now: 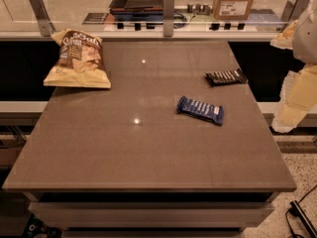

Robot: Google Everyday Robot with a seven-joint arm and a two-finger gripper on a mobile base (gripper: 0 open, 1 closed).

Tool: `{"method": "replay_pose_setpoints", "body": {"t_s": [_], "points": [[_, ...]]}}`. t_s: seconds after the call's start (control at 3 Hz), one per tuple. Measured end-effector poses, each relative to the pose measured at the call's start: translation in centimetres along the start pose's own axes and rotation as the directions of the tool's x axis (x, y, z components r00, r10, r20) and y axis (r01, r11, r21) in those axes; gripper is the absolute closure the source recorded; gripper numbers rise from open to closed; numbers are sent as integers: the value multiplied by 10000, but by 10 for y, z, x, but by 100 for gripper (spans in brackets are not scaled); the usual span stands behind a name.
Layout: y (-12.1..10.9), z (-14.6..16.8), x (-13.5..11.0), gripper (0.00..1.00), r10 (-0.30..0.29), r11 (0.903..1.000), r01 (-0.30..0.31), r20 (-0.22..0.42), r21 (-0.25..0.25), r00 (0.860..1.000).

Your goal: Move rxbar chocolate near brown chip bag

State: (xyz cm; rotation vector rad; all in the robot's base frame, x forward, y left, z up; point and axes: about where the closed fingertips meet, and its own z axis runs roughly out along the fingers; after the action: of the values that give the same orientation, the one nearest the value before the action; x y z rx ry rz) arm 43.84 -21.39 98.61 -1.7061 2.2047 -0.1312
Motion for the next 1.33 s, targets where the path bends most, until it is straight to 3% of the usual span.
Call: {"method": "replay_pose_setpoints", "body": {"t_s": [0.67,1.33], "points": [[-2,-2,-1,0,-7,10000,6,259,40,9997],[-35,4,4,0,-131,9996,176,1859,-228,9825]]}}
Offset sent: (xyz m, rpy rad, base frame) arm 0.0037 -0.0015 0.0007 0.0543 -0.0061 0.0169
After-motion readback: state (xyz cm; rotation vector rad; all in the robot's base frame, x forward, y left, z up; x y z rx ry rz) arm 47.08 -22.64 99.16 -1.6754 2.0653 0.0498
